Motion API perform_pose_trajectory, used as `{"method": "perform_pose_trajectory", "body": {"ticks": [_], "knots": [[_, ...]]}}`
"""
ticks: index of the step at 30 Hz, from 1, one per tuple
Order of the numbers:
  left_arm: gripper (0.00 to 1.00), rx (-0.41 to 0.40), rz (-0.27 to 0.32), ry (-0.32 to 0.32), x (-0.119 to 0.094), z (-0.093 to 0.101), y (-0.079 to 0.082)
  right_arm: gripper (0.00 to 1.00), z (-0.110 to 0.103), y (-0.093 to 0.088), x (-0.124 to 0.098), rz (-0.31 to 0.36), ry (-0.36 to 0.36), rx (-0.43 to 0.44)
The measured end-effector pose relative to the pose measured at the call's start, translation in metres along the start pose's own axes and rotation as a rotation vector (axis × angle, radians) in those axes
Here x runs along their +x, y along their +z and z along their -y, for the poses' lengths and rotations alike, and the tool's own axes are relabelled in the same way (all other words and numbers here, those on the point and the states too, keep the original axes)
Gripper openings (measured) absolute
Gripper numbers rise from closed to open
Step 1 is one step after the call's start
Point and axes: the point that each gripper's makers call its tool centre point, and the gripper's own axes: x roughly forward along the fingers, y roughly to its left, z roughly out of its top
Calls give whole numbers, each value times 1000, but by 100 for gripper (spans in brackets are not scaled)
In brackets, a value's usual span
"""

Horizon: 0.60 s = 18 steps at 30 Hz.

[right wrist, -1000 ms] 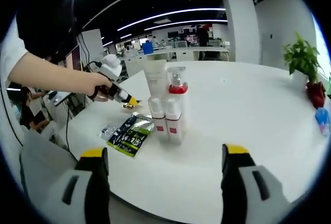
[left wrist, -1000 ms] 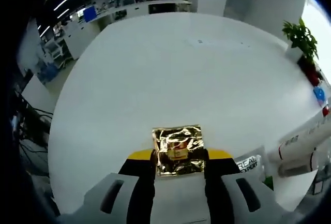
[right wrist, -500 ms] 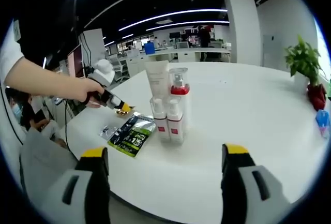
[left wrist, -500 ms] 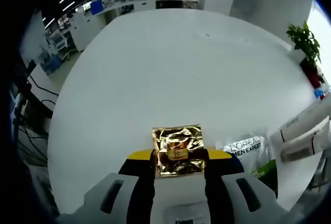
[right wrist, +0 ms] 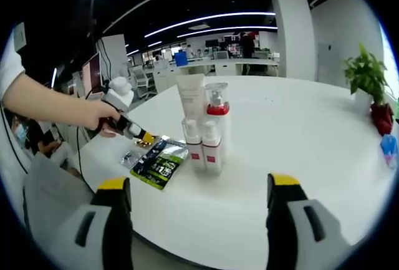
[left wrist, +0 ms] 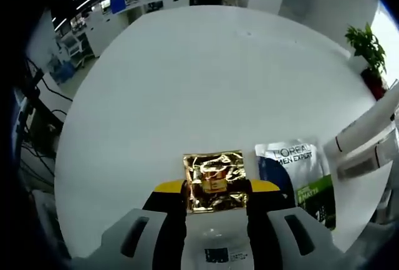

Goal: Arrange the skincare products in the storage area until every visible bottle or jar stands upright without overlapping.

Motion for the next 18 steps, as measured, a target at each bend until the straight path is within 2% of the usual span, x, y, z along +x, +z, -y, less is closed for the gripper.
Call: {"method": "perform_pose_trajectory", "body": {"ticks": [8, 18], "knots": [[35, 15, 8, 20, 0, 2, -3, 90, 0, 0, 0, -1, 0, 0], [36, 6, 12, 16, -1, 2, -5, 90, 0, -1, 0, -6, 0, 1]]}}
